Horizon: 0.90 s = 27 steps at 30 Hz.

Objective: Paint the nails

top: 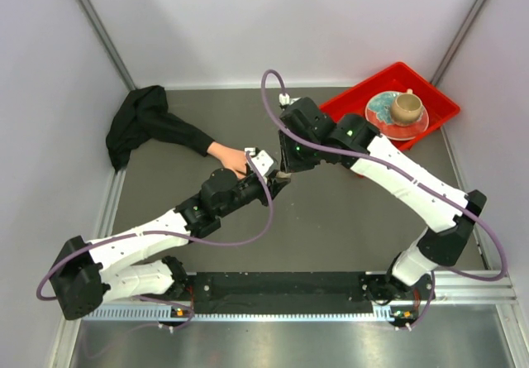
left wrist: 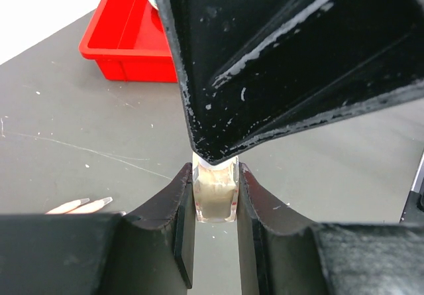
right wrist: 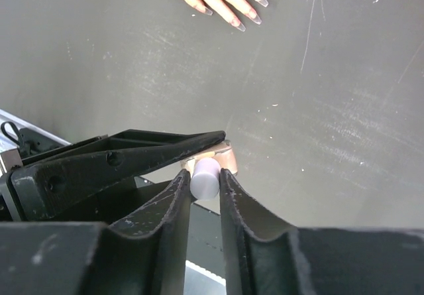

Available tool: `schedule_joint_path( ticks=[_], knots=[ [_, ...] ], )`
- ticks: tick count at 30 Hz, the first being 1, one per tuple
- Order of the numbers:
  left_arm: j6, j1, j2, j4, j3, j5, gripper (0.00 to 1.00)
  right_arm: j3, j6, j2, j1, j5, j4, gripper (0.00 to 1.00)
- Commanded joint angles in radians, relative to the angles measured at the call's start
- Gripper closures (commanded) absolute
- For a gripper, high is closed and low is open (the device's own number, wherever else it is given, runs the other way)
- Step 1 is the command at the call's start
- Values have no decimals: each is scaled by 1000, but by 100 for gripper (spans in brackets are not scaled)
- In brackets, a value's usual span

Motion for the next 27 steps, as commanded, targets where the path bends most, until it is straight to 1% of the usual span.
schedule_joint_path(
  ticks=[1, 3, 4, 5, 6, 8, 9, 10, 11, 12, 13, 14, 15, 16, 19, 22, 23, 25, 26, 27],
  knots=[
    [-35, 0, -11, 41, 9, 12, 100, -2, -14, -18, 14, -7, 38, 85],
    [-38, 1, -19, 41, 8, 41, 100, -16, -35, -27, 14, -17, 43, 93],
    [-36, 2, -28, 39, 9, 62, 100, -33, -52, -41, 14, -18, 44, 100],
    [-36, 2, -34, 27, 12, 85, 100, -39, -70, -49, 14, -18, 44, 100],
    [-38, 9, -40, 23, 14, 158, 100, -48, -111, -57, 16, -21, 49, 100],
    [-47, 23, -59, 13, 19, 244, 100, -82, -174, -83, 16, -46, 65, 100],
    [-52, 37, -63, 7, 22, 328, 100, -92, -240, -92, 14, -73, 79, 100],
    [-62, 43, -74, 6, 23, 376, 100, -118, -279, -104, 14, -98, 91, 100],
    [-66, 49, -79, 3, 28, 421, 100, -137, -356, -138, 14, -128, 110, 100],
    [-69, 63, -83, -2, 31, 464, 100, -158, -384, -162, 14, -157, 157, 100],
    [-84, 70, -87, -2, 32, 583, 100, -196, -417, -185, 14, -205, 179, 100],
    [-90, 80, -87, -5, 42, 638, 100, -212, -446, -207, 14, -234, 196, 100],
    [-98, 90, -88, -4, 46, 698, 100, -227, -493, -254, 14, -312, 241, 100],
    [-108, 92, -90, -5, 52, 779, 100, -259, -521, -274, 16, -355, 256, 100],
    [-142, 94, -85, -16, 81, 913, 100, -286, -569, -320, 14, -431, 277, 100],
    [-164, 94, -67, -54, 141, 978, 100, -287, -590, -325, 14, -451, 257, 100],
    [-161, 94, -65, -69, 149, 976, 100, -287, -621, -325, 14, -452, 257, 100],
    [-116, 94, -70, -133, 169, 941, 100, -295, -613, -336, 14, -429, 269, 100],
    [-96, 94, -73, -155, 174, 874, 100, -294, -603, -336, 14, -408, 268, 100],
    [-78, 94, -82, -171, 177, 822, 100, -278, -563, -334, 14, -350, 262, 100]
  ],
)
